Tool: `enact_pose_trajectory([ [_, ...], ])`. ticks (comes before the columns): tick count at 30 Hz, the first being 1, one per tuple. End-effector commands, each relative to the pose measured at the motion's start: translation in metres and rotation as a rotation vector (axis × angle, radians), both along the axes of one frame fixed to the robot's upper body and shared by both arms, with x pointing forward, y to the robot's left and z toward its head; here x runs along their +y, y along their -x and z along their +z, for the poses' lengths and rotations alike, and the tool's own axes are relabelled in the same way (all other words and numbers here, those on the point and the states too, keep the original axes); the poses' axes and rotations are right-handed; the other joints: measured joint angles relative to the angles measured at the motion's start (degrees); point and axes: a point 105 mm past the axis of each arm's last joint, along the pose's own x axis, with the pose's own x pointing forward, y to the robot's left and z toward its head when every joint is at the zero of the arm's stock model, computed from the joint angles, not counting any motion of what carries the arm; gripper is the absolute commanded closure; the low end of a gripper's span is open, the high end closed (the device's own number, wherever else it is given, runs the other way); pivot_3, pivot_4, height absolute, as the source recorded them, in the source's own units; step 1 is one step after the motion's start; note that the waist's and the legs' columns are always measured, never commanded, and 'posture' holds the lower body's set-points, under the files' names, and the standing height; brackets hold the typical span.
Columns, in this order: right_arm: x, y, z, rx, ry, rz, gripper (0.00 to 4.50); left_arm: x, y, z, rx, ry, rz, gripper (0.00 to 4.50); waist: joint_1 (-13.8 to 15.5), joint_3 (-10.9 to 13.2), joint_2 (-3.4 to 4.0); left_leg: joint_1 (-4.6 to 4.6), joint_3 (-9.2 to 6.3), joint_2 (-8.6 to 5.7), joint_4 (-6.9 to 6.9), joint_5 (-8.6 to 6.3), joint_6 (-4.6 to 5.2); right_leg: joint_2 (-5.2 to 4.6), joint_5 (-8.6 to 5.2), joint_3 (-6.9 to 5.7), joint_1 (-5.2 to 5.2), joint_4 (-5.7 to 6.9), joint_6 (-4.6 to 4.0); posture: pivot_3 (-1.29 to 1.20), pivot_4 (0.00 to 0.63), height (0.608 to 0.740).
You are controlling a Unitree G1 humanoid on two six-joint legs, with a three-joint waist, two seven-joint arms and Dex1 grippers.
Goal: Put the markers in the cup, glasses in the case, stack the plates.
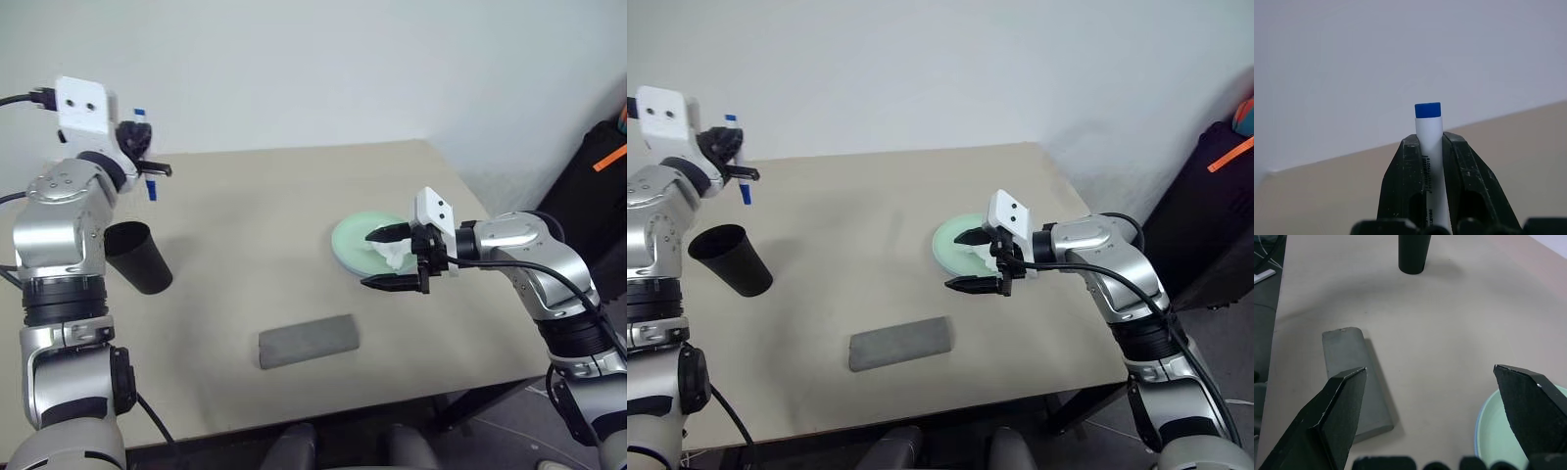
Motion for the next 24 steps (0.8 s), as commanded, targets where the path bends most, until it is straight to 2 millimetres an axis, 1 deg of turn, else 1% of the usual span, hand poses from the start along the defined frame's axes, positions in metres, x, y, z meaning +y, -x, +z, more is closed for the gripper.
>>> enact_pose_trajectory([
  [1, 0.003, 0.001, 0.016, -0.063, -0.017, 0.020, 0.00, 0.009, 0.010, 0.021, -0.080, -0.010, 0.029, 4.38, 0.0, 0.0, 0.00, 0.00, 0.00, 0.00, 0.00, 0.00, 0.00, 0.00, 0.00, 0.00, 0.00, 0.00, 0.00, 0.00, 0.000, 0.698],
  [9, 0.004, 0.001, 0.016, -0.061, -0.019, 0.024, 0.00, 0.025, 0.027, -0.001, -0.056, 0.017, 0.052, 4.38, -0.2, 0.0, 0.00, 0.00, 0.02, 0.03, -0.04, -0.01, -0.01, 0.01, 0.08, 0.01, -0.06, 0.00, -0.14, 0.00, 0.000, 0.698],
  [14, 0.004, 0.001, 0.016, -0.058, -0.021, 0.026, 0.00, 0.033, 0.039, -0.021, -0.025, -0.013, 0.077, 4.38, -0.1, 0.0, 0.00, 0.01, 0.01, 0.02, -0.05, -0.09, -0.14, -0.01, 0.07, 0.00, -0.04, -0.01, -0.12, 0.00, 0.000, 0.698],
  [19, 0.005, -0.002, 0.019, -0.064, -0.035, 0.024, 0.00, 0.040, 0.044, -0.035, -0.007, -0.036, 0.095, 4.38, 0.0, 0.0, 0.00, 0.01, 0.01, 0.02, -0.04, -0.13, -0.22, 0.00, 0.07, -0.01, -0.03, 0.00, -0.13, 0.00, 0.000, 0.698],
  [24, 0.004, -0.008, 0.027, -0.079, -0.054, 0.010, 0.00, 0.041, 0.047, -0.049, -0.008, -0.026, 0.089, 4.38, 0.0, 0.0, 0.01, 0.03, 0.00, 0.02, -0.07, -0.14, -0.23, 0.00, 0.10, -0.02, -0.03, -0.01, -0.17, 0.00, 0.000, 0.698],
])
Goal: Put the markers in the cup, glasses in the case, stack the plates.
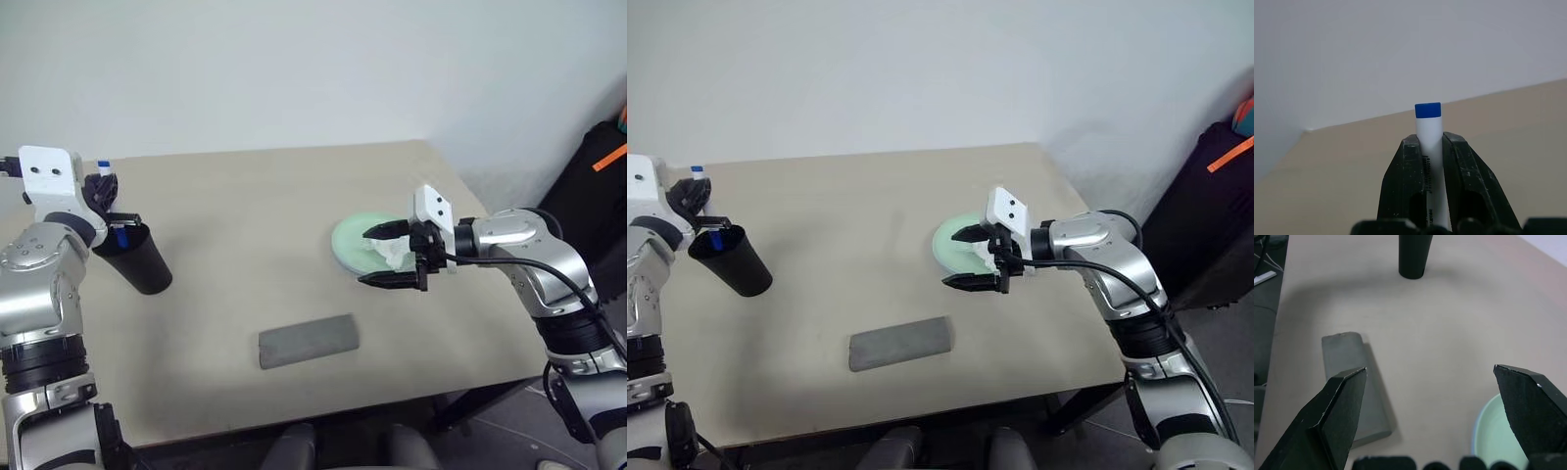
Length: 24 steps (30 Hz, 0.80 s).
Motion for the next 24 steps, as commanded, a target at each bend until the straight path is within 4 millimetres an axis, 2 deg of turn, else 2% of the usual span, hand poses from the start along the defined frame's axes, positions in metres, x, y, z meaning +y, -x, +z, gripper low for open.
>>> enact_pose_trajectory([
  [1, 0.001, -0.004, 0.020, -0.062, -0.040, 0.006, 0.00, -0.001, 0.004, 0.012, -0.074, -0.030, -0.007, 4.38, 0.0, 0.0, 0.00, -0.01, 0.00, 0.00, 0.01, 0.00, 0.00, 0.00, 0.04, 0.00, -0.01, 0.00, -0.07, 0.00, 0.000, 0.698],
  [24, 0.004, -0.006, 0.024, -0.072, -0.055, 0.007, 0.00, -0.004, 0.001, -0.030, -0.105, -0.045, -0.046, 4.38, 0.0, 0.0, 0.00, -0.01, 0.02, 0.00, -0.01, 0.00, 0.00, 0.00, 0.07, -0.01, -0.03, 0.00, -0.11, 0.00, 0.000, 0.698],
])
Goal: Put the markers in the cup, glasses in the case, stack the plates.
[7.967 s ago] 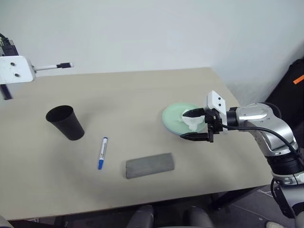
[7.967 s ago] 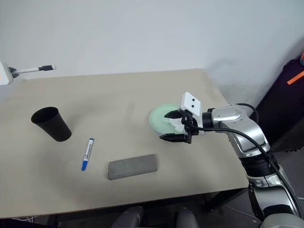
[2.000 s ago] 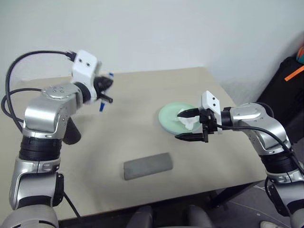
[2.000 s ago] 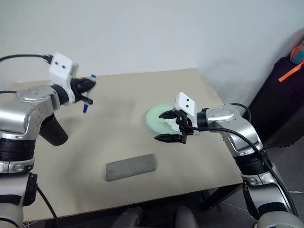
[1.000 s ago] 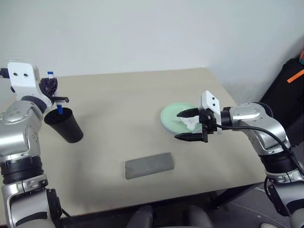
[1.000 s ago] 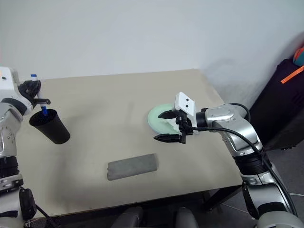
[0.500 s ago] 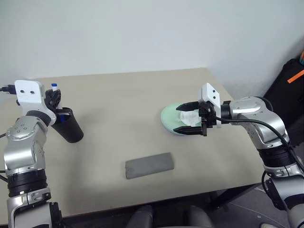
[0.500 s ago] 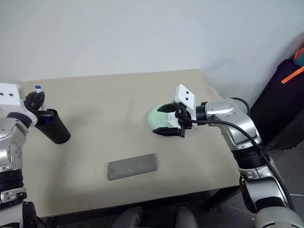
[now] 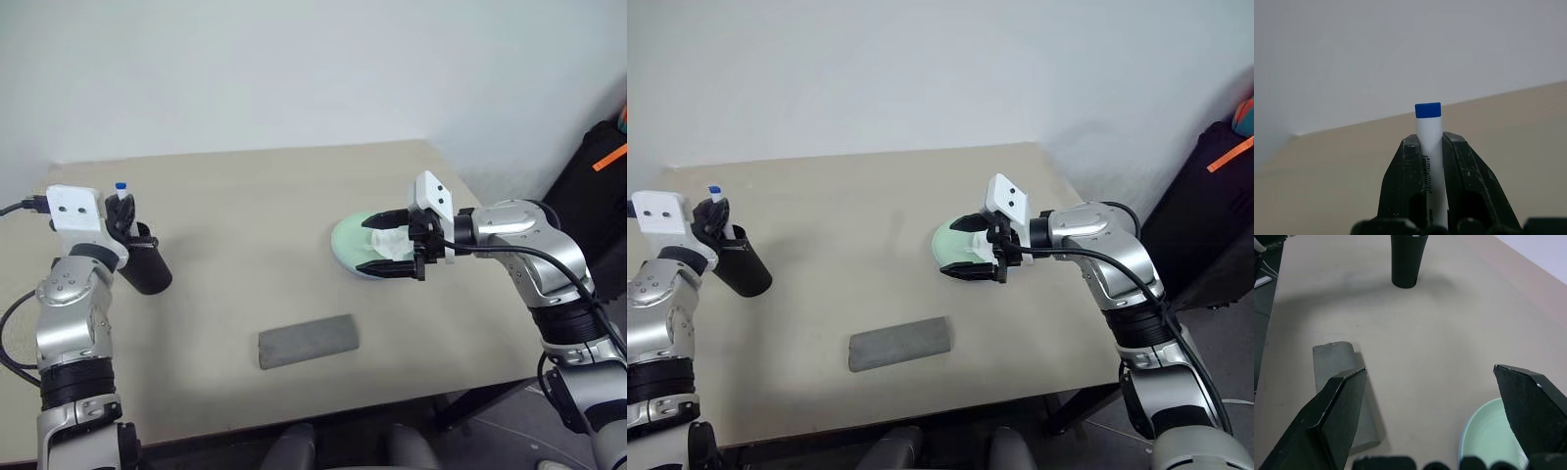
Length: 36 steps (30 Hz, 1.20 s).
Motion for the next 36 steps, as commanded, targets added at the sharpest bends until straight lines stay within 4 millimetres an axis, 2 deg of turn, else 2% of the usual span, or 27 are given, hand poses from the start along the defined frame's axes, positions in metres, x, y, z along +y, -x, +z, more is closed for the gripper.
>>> enact_pose_trajectory([
  [1, 0.001, -0.001, 0.018, -0.059, -0.036, 0.006, 0.00, 0.002, 0.001, 0.009, -0.034, -0.042, -0.006, 4.38, 0.0, 0.0, 0.00, 0.00, 0.00, 0.00, 0.00, 0.00, 0.00, 0.00, 0.00, 0.00, 0.00, 0.00, 0.00, 0.00, 0.000, 0.698],
  [8, 0.001, -0.001, 0.018, -0.061, -0.034, 0.002, 0.00, 0.013, 0.006, 0.002, -0.021, -0.045, 0.014, 4.38, 0.0, 0.0, 0.01, 0.00, -0.01, 0.00, -0.01, 0.00, 0.00, 0.00, 0.00, 0.00, 0.00, 0.00, 0.01, 0.00, 0.000, 0.698],
  [20, 0.002, -0.002, 0.017, -0.062, -0.034, 0.005, 0.00, 0.019, 0.012, -0.004, -0.016, -0.049, 0.029, 0.19, 0.0, -0.1, 0.15, 0.04, 0.00, 0.01, -0.06, -0.01, 0.00, -0.01, -0.03, 0.00, 0.00, 0.00, 0.05, 0.00, 0.000, 0.698],
  [21, 0.002, -0.002, 0.017, -0.062, -0.034, 0.005, 0.00, 0.019, 0.013, -0.002, -0.017, -0.048, 0.031, 0.03, 0.0, -0.1, 0.16, 0.04, 0.00, 0.01, -0.07, -0.01, -0.01, -0.01, -0.05, 0.00, 0.01, 0.00, 0.09, 0.00, 0.000, 0.698],
  [24, 0.002, -0.001, 0.017, -0.061, -0.035, 0.004, 0.00, 0.019, 0.016, 0.001, -0.001, -0.035, 0.009, 0.03, 0.0, -0.1, 0.16, 0.04, 0.00, 0.01, -0.08, -0.01, -0.01, -0.01, -0.09, 0.00, -0.01, 0.00, 0.15, 0.00, 0.000, 0.698],
  [27, 0.001, 0.000, 0.017, -0.061, -0.036, 0.001, 0.00, 0.019, 0.027, 0.007, 0.050, -0.050, -0.054, 0.03, -0.2, -0.1, 0.17, 0.04, 0.02, 0.02, -0.11, -0.01, -0.01, -0.01, -0.09, 0.00, -0.03, -0.01, 0.15, 0.00, 0.000, 0.698],
  [34, -0.007, -0.002, 0.017, -0.050, -0.041, -0.028, 0.00, 0.023, 0.073, 0.018, 0.208, -0.094, -0.219, 0.03, -0.3, 0.0, 0.26, 0.05, 0.09, 0.12, -0.45, -0.02, -0.02, -0.02, -0.13, 0.00, -0.18, -0.10, 0.15, 0.00, 0.000, 0.698],
  [36, -0.009, -0.002, 0.015, -0.045, -0.044, -0.036, 0.00, 0.026, 0.084, 0.027, 0.227, -0.098, -0.251, 0.03, -0.1, 0.0, 0.27, 0.07, 0.08, 0.15, -0.53, -0.02, -0.03, -0.05, -0.15, -0.01, -0.18, -0.12, 0.15, 0.00, 0.000, 0.698],
])
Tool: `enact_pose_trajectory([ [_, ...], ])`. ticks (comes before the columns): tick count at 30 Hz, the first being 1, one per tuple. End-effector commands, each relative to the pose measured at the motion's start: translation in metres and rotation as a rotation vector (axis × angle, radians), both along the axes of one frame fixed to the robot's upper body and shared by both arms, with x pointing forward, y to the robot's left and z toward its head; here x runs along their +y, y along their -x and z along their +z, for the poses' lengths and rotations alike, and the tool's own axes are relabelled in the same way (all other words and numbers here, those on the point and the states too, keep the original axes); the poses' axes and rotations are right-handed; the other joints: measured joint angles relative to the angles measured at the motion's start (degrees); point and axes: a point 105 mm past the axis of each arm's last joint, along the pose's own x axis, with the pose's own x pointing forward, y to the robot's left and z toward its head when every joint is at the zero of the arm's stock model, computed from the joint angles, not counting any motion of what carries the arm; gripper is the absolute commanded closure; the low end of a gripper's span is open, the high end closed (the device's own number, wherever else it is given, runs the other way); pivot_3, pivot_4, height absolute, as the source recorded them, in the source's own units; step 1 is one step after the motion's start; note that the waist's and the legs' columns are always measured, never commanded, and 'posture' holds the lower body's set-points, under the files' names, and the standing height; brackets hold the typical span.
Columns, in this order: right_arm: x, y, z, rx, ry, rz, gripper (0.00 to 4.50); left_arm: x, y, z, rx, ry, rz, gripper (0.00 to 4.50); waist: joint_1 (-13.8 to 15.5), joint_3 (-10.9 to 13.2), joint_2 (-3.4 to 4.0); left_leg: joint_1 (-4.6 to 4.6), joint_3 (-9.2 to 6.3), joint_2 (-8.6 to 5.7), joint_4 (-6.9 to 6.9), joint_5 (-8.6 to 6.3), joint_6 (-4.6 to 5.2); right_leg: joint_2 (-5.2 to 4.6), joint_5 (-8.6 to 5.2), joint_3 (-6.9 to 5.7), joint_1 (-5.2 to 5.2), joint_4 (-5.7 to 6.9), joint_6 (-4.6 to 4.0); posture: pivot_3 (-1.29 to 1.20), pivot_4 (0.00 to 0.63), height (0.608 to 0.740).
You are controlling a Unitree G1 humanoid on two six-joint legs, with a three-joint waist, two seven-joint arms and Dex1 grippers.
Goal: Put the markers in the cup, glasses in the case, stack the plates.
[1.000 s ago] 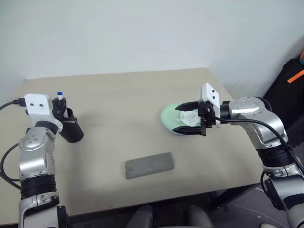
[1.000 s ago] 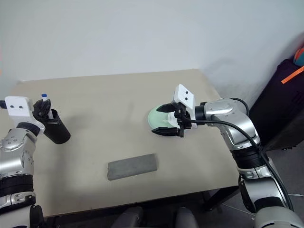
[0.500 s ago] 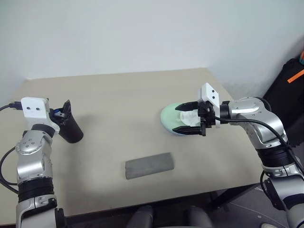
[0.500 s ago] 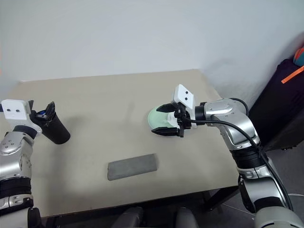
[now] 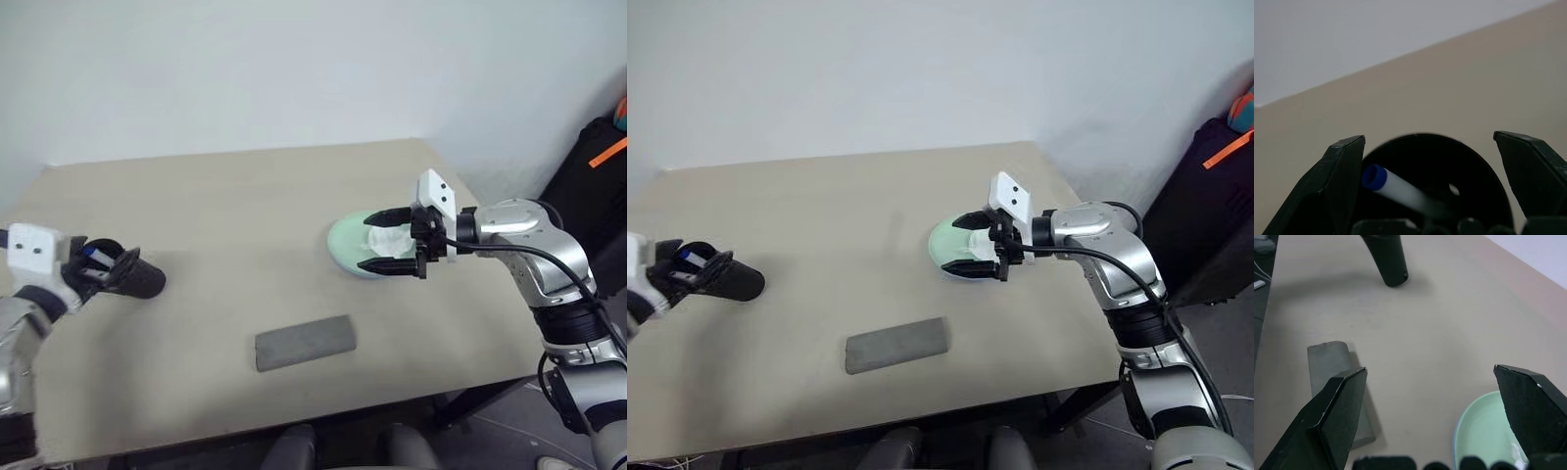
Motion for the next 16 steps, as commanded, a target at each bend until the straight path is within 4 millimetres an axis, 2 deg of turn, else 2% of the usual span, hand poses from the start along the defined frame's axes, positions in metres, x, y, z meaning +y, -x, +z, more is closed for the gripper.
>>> enact_pose_trajectory([
  [1, -0.003, 0.001, 0.012, -0.040, -0.033, -0.007, 0.00, 0.000, 0.013, 0.038, -0.049, -0.024, -0.073, 0.03, 0.1, 0.0, 0.00, 0.00, -0.02, 0.01, 0.00, 0.00, 0.00, 0.00, 0.00, -0.04, 0.03, 0.00, 0.00, 0.00, 0.000, 0.698],
  [4, -0.004, 0.000, 0.013, -0.037, -0.044, -0.016, 0.00, -0.004, 0.022, 0.042, -0.007, -0.028, -0.127, 0.03, 0.2, 0.0, 0.06, 0.00, -0.03, 0.04, 0.00, 0.00, 0.00, -0.05, -0.02, -0.07, 0.04, -0.03, -0.01, 0.00, 0.000, 0.698],
  [8, 0.010, 0.002, 0.014, -0.038, -0.065, -0.004, 0.00, -0.003, 0.031, 0.041, 0.065, -0.044, -0.178, 0.03, 0.0, 0.0, 0.09, 0.02, 0.03, 0.03, -0.13, 0.00, -0.01, -0.08, -0.02, -0.07, -0.03, -0.03, -0.02, 0.00, 0.000, 0.698],
  [12, 0.018, 0.006, 0.015, -0.034, -0.081, 0.021, 0.00, -0.015, 0.031, 0.035, 0.110, -0.073, -0.246, 0.03, 0.0, 0.0, 0.10, 0.02, 0.06, 0.02, -0.24, 0.00, -0.01, -0.04, -0.01, -0.07, -0.12, -0.04, -0.03, 0.00, 0.000, 0.698],
  [16, 0.019, 0.008, 0.019, -0.043, -0.095, 0.025, 0.00, -0.030, 0.028, 0.032, 0.111, -0.008, -0.294, 0.03, 0.0, 0.0, 0.09, 0.02, 0.06, 0.03, -0.25, 0.00, -0.02, -0.04, -0.01, -0.07, -0.12, -0.05, -0.03, 0.00, 0.000, 0.698],
])
